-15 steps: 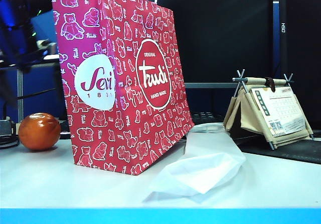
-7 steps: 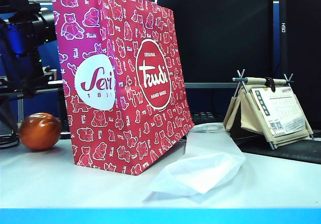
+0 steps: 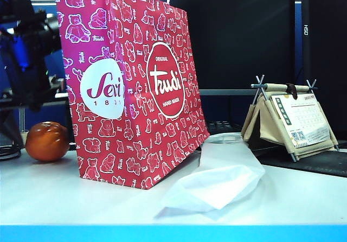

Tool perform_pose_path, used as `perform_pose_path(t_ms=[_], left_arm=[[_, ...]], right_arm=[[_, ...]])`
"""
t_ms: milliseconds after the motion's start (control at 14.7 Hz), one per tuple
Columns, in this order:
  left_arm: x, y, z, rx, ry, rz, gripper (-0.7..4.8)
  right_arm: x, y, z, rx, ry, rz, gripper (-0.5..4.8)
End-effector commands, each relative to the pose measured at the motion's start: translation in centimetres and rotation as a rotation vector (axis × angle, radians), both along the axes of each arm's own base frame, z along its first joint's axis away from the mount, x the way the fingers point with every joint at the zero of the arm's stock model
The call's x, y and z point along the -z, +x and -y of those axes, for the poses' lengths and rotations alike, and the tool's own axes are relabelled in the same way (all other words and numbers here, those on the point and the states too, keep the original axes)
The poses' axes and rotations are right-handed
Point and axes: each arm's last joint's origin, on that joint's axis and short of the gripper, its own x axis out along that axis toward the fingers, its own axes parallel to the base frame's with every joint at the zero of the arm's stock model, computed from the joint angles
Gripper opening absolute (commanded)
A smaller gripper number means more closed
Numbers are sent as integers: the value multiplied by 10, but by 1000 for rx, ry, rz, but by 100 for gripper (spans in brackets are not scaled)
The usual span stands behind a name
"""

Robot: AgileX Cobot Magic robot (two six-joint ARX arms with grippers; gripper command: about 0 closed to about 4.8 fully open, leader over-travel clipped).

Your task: Open the paper bag and put two oranges into the paper bag.

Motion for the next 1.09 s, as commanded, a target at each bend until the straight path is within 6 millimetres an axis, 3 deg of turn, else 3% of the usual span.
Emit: perform_pose_path(t_ms=[68, 612, 680, 953, 1089], left_arm=[[2, 5, -2, 9, 30, 28, 479], [0, 11, -1, 51, 46, 89, 479], [1, 11, -1, 61, 52, 90, 440], [1, 12, 0, 112, 73, 85, -7], [1, 12, 0, 130, 83, 86, -6]], right_arm=[[-3, -2, 3, 3, 11, 17, 101], [-4, -6, 5, 4, 16, 27, 93], [-5, -8, 6, 7, 19, 34, 93], [-8, -19, 11, 9, 42, 53, 93], [-8, -21, 12, 9, 43, 51, 93]])
